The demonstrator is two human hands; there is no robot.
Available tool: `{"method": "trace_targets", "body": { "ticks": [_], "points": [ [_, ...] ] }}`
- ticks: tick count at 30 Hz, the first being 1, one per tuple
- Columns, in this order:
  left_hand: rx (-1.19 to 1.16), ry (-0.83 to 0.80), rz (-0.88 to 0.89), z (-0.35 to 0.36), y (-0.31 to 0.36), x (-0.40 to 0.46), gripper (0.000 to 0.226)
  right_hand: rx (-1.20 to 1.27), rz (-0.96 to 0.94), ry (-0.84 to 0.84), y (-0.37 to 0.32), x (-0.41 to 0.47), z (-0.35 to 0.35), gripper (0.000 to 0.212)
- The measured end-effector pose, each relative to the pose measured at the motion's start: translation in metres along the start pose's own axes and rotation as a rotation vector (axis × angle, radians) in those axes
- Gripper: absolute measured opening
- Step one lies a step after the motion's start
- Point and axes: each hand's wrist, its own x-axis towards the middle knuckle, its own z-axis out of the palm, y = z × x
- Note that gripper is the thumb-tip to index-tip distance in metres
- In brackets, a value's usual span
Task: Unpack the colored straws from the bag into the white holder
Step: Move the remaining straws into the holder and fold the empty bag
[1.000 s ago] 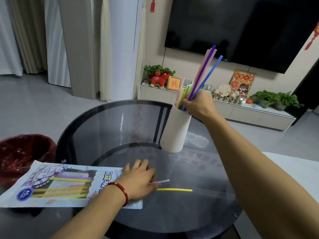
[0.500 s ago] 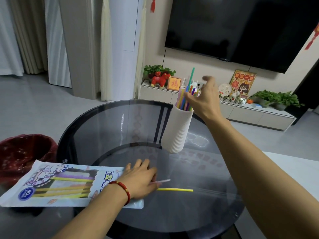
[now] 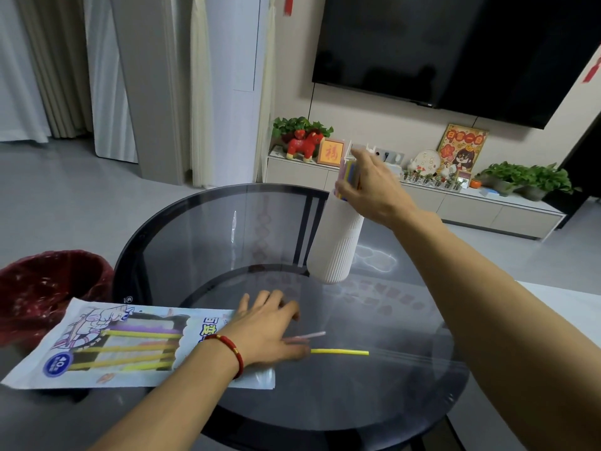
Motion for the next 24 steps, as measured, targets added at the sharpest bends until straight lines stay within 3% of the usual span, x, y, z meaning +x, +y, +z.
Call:
{"method": "trace_targets", "body": {
  "ticks": [2, 6, 9, 11, 16, 20, 22, 24],
  "points": [
    [0.003, 0.002, 0.008, -0.004, -0.005, -0.004, 0.098, 0.019, -0.022, -0.041, 0.006, 0.0, 0.001, 0.073],
    [0.058, -0.1, -0.011, -0.002, -0.024, -0.021, 0.135, 0.014, -0.027, 0.081, 0.008, -0.006, 0.002, 0.078],
    [0.089, -0.194, -0.025, 0.001, -0.034, -0.031, 0.144, 0.027, -0.111, 0.318, 0.005, -0.031, 0.003, 0.066],
    [0.111, -0.222, -0.015, -0.002, -0.035, -0.034, 0.147, 0.062, -0.162, 0.351, 0.004, -0.06, 0.01, 0.056],
    [0.136, -0.281, 0.013, -0.011, -0.025, -0.041, 0.152, 0.204, -0.066, -0.163, 0.013, -0.157, 0.056, 0.049],
    [0.168, -0.234, 0.023, -0.015, -0.014, -0.04, 0.143, 0.192, -0.069, -0.616, 0.03, -0.205, 0.086, 0.078],
    [0.167, -0.162, 0.03, -0.019, -0.013, -0.038, 0.137, 0.132, -0.136, -0.647, 0.035, -0.216, 0.097, 0.082],
    [0.178, -0.061, 0.055, -0.022, -0.012, -0.036, 0.132, 0.104, -0.143, -0.509, 0.037, -0.217, 0.102, 0.061]
  ]
}}
